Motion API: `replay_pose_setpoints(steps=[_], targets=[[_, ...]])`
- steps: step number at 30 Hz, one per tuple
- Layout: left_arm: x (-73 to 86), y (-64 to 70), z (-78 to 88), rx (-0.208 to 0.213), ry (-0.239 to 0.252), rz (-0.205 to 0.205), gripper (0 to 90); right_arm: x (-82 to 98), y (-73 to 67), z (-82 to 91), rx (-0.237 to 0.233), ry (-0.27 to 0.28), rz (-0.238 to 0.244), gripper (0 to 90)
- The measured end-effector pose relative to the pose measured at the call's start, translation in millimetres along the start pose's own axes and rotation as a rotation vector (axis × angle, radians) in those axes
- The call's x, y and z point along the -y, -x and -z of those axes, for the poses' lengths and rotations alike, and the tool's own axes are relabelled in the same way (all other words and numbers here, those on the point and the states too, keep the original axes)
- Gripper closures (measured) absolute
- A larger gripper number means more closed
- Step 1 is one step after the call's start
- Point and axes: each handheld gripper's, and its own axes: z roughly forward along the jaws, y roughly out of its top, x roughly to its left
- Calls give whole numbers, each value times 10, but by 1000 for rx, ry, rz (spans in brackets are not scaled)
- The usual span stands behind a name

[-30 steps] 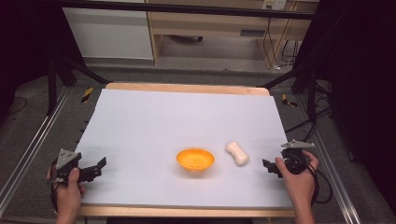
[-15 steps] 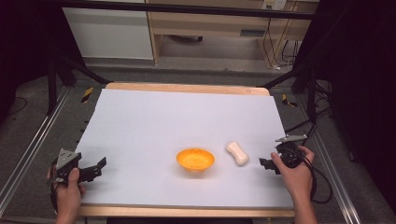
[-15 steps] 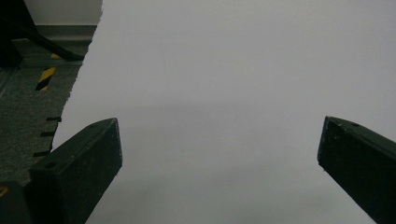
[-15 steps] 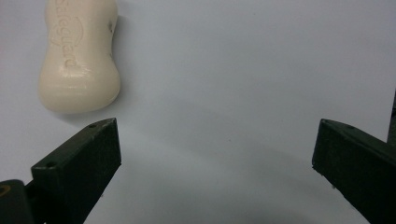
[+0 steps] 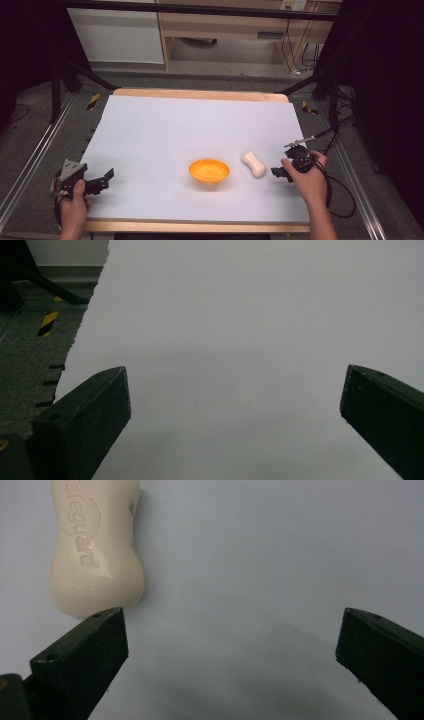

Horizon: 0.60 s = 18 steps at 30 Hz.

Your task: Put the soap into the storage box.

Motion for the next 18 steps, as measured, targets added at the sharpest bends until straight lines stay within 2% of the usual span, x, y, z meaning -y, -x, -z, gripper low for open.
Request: replay_pose_setpoints(steps=[8, 18], targets=[[0, -1, 0, -1, 1, 1, 0, -145, -102, -27, -1, -36, 45, 10], [1, -1, 1, 0, 1, 3, 0, -279, -208, -35, -10, -69, 74, 11]])
